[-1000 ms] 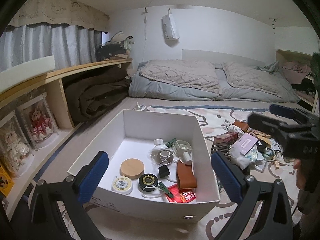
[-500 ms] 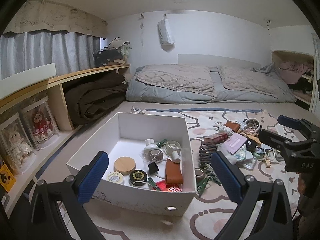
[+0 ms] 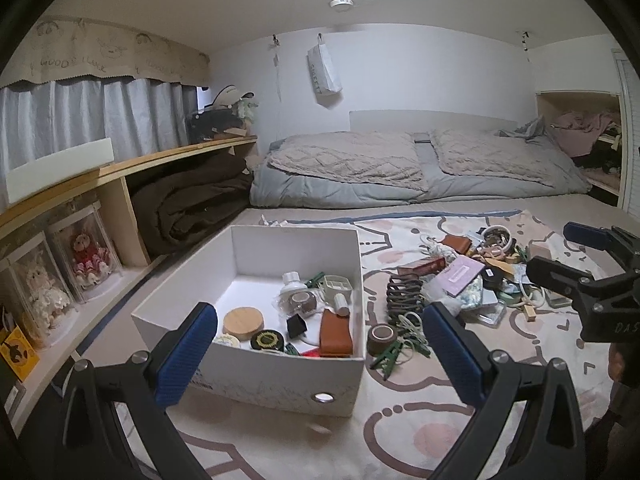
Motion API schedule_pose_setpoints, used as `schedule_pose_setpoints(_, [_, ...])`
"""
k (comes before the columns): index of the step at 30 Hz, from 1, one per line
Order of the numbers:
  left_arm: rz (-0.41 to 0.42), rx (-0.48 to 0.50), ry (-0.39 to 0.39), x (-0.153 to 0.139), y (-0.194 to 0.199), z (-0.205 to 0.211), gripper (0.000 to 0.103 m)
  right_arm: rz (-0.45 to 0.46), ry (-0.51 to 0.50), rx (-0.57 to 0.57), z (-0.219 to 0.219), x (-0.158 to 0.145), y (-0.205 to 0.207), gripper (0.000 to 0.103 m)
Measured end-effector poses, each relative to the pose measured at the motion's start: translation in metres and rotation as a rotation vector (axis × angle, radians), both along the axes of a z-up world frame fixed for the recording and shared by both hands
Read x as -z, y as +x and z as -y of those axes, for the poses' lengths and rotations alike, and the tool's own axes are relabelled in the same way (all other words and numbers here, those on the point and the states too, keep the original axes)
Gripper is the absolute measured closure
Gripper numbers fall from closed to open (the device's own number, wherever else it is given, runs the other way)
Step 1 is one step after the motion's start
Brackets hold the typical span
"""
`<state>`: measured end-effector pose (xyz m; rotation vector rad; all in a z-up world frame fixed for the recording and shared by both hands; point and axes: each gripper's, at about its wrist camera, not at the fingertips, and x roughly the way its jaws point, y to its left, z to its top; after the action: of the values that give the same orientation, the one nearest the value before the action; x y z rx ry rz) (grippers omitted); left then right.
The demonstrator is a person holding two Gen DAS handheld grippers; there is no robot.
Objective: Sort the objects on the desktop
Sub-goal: 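Withdraw both tools from the box toward the bed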
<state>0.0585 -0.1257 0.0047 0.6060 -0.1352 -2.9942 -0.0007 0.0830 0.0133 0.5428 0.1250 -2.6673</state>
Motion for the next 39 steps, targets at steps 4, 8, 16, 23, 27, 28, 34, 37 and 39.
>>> schedule_pose_setpoints(4, [0.008, 0.001, 0.009, 0.005, 0.003, -0.003, 0.0, 0.006, 0.009, 0.007, -0.006, 0.007, 0.004, 0.0])
schedule_pose_setpoints(8, [0.015, 0.001, 0.015, 0.011, 0.005, -0.007, 0.0, 0.009, 0.013, 0.03, -0.013, 0.014, 0.008, 0.0])
schedule_pose_setpoints(16, [0.016, 0.004, 0.017, 0.016, 0.008, -0.011, 0.0, 0.033, -0.011, 0.039, -0.029, 0.021, 0.008, 0.0])
schedule_pose_setpoints(23, [0.019, -0.012, 0.015, 0.018, 0.008, -0.011, 0.0, 0.031, -0.016, 0.031, -0.031, 0.021, 0.012, 0.0])
schedule_pose_setpoints(27, [0.018, -0.012, 0.016, 0.018, 0.008, -0.01, 0.0, 0.021, -0.01, 0.024, -0.03, 0.02, 0.016, 0.0])
schedule_pose_setpoints(28, [0.019, -0.012, 0.017, 0.018, 0.008, -0.011, 0.0, 0.02, -0.01, 0.022, -0.029, 0.019, 0.016, 0.0])
schedule_pose_setpoints(34, [0.019, -0.011, 0.017, 0.018, 0.008, -0.011, 0.0, 0.021, -0.006, 0.021, -0.03, 0.02, 0.014, 0.0])
schedule_pose_setpoints(37, [0.021, -0.008, 0.022, 0.019, 0.007, -0.011, 0.0, 0.025, -0.008, 0.02, -0.03, 0.02, 0.014, 0.0])
schedule_pose_setpoints(39, [0.021, -0.009, 0.022, 0.02, 0.007, -0.01, 0.0, 0.024, -0.007, 0.02, -0.03, 0.02, 0.015, 0.0])
